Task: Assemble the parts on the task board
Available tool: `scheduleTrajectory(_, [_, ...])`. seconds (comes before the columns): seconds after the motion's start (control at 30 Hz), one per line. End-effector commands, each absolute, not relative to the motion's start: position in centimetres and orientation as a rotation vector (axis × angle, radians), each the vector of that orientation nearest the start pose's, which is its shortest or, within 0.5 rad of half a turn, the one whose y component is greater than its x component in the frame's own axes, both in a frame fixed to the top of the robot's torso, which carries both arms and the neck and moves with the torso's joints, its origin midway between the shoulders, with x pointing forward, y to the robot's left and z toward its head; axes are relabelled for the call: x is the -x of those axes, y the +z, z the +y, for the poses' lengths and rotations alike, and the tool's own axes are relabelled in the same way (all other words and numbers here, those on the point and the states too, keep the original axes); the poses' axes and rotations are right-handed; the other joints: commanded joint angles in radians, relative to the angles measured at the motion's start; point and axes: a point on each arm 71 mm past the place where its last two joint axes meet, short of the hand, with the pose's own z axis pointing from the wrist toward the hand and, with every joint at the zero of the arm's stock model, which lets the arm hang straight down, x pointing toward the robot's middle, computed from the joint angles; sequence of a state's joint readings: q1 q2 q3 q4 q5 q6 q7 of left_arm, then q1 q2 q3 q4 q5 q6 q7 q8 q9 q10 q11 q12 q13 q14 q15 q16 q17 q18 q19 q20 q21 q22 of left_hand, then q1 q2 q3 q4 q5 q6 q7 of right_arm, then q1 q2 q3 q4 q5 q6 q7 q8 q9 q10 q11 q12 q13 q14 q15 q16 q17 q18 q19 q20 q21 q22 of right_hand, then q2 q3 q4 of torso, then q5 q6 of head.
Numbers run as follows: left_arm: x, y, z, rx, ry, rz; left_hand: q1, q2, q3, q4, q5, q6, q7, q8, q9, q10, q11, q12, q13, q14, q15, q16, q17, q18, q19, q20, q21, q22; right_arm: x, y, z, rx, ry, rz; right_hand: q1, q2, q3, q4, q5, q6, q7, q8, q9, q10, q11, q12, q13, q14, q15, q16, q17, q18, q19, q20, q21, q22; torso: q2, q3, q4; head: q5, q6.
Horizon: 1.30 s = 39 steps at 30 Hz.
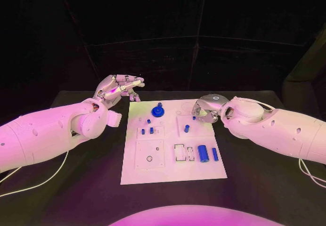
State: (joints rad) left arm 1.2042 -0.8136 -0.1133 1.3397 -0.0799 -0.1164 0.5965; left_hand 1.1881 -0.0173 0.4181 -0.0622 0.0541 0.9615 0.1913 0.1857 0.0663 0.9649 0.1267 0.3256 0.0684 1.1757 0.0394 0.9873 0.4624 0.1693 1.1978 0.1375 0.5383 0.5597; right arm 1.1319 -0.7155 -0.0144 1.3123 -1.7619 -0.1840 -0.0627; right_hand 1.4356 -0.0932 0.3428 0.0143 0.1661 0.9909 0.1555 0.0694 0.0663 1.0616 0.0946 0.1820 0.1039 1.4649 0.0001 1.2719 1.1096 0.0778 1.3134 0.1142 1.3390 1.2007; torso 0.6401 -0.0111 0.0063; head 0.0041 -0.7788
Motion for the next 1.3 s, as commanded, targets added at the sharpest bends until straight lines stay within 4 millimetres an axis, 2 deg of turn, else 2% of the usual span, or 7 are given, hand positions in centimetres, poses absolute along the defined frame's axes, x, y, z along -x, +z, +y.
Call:
scheduleTrajectory(0.03, [-50.7, -19.4, 24.0, 0.919, -1.687, 1.332, -0.002, 0.005, -0.007, -0.002, -0.002, 0.006, 0.003, -0.004, 0.001, 0.006, -0.002, 0.004, 0.001, -0.006, -0.002, -0.005, -0.002, 0.014, 0.001, -0.001, -0.007, -0.002, -50.9, -22.8, -18.9, 0.466, 0.448, 1.714, -0.005, -0.005, 0.014, -0.001, -0.004, -0.004, 0.001, -0.005, 0.001, 0.011, 0.001, -0.006, -0.006, 0.023, 0.009, 0.001, 0.001, 0.01, -0.001, 0.003, -0.003, 0.002, 0.002, 0.0006, 0.0008, 0.0, -0.001])
scheduleTrajectory(0.33, [-50.7, -19.5, 24.0, 0.922, -1.686, 1.337, 0.002, 0.006, -0.008, -0.006, -0.002, 0.006, 0.003, -0.004, 0.001, 0.005, -0.002, 0.006, 0.0, -0.007, -0.002, -0.004, -0.005, 0.014, 0.003, -0.002, -0.01, -0.005, -50.9, -23.3, -18.4, 0.477, 0.462, 1.756, -0.015, -0.005, 0.055, -0.009, -0.006, 0.024, 0.004, 0.003, 0.004, 0.043, 0.0, -0.005, -0.029, 0.025, 0.01, 0.005, 0.005, 0.009, 0.003, 0.004, 0.001, 0.008, 0.0, 0.0001, -0.0009, 0.002, -0.006])
scheduleTrajectory(0.53, [-50.8, -19.5, 23.9, 0.923, -1.685, 1.34, 0.003, 0.007, -0.009, -0.007, -0.002, 0.007, 0.003, -0.004, 0.001, 0.004, -0.002, 0.007, 0.0, -0.007, -0.002, -0.004, -0.006, 0.014, 0.004, -0.002, -0.012, -0.007, -51.0, -23.5, -18.2, 0.479, 0.466, 1.765, -0.021, -0.004, 0.067, -0.01, -0.007, 0.033, 0.004, 0.004, 0.005, 0.053, -0.001, -0.007, -0.035, 0.025, 0.009, 0.006, 0.005, 0.008, 0.005, 0.003, 0.003, 0.01, 0.0, 0.0004, 0.0001, 0.002, -0.006])
scheduleTrajectory(1.03, [-50.9, -19.6, 23.8, 0.928, -1.682, 1.35, 0.006, 0.007, -0.011, -0.011, -0.002, 0.007, 0.003, -0.004, 0.001, 0.003, -0.002, 0.009, 0.0, -0.007, -0.003, -0.004, -0.009, 0.014, 0.005, -0.002, -0.014, -0.009, -51.1, -24.2, -18.0, 0.481, 0.451, 1.805, -0.027, 0.0, 0.099, -0.026, -0.008, 0.075, -0.002, 0.014, 0.008, 0.096, -0.011, -0.01, -0.038, 0.026, 0.002, 0.009, 0.008, 0.007, 0.01, -0.003, 0.009, 0.019, 0.001, -0.0003, -0.0009, 0.003, -0.011])
scheduleTrajectory(1.3, [-50.9, -19.7, 23.9, 0.93, -1.68, 1.355, 0.007, 0.007, -0.011, -0.011, -0.002, 0.007, 0.003, -0.004, 0.001, 0.003, -0.002, 0.01, 0.0, -0.008, -0.003, -0.004, -0.009, 0.014, 0.006, -0.002, -0.015, -0.01, -51.0, -24.5, -17.8, 0.485, 0.425, 1.788, -0.019, 0.006, 0.115, -0.045, -0.012, 0.1, -0.006, 0.02, 0.01, 0.126, -0.017, -0.011, -0.036, 0.027, -0.004, 0.011, 0.009, 0.003, 0.021, -0.008, 0.02, 0.035, 0.0, -0.0006, -0.0009, 0.0, -0.013])
